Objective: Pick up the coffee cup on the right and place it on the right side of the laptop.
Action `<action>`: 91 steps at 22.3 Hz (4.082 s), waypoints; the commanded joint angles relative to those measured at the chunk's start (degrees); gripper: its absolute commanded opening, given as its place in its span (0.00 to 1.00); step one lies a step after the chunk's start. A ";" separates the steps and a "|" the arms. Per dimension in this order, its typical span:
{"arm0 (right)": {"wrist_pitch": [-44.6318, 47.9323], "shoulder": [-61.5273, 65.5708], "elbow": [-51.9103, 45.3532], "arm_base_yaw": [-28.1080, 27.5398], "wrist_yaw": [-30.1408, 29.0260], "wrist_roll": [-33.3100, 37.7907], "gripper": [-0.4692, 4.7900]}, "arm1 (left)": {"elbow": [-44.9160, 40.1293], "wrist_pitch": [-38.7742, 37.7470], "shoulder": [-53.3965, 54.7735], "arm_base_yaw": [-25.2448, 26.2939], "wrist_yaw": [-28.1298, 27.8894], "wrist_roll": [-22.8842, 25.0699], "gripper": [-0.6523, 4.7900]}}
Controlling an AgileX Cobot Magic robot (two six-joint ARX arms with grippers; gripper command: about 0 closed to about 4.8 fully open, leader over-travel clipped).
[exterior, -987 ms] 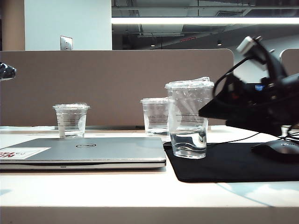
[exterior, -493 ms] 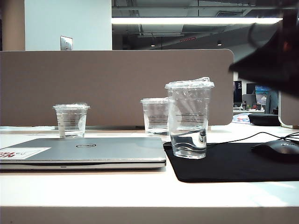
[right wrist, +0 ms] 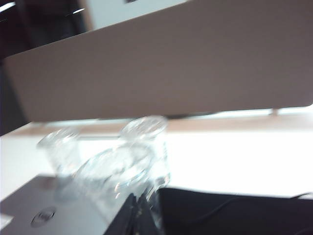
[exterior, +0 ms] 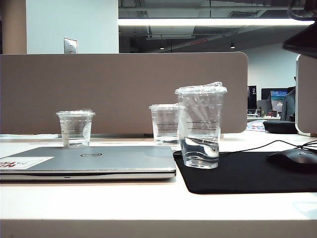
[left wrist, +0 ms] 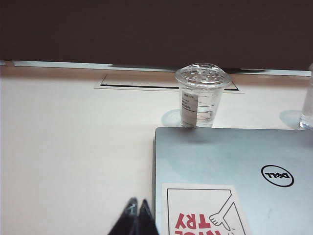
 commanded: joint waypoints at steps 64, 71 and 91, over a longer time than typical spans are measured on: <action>-45.88 -44.57 -3.87 -20.90 0.61 -8.96 0.08 | 0.20 0.35 0.00 0.20 0.11 0.11 0.11; -45.94 -44.57 -3.87 -19.80 0.63 -9.42 0.08 | 0.20 0.35 0.00 0.20 0.13 0.11 0.11; -45.99 -44.57 -3.87 -19.82 0.61 -9.35 0.08 | 0.20 0.35 0.00 0.20 0.13 0.11 0.11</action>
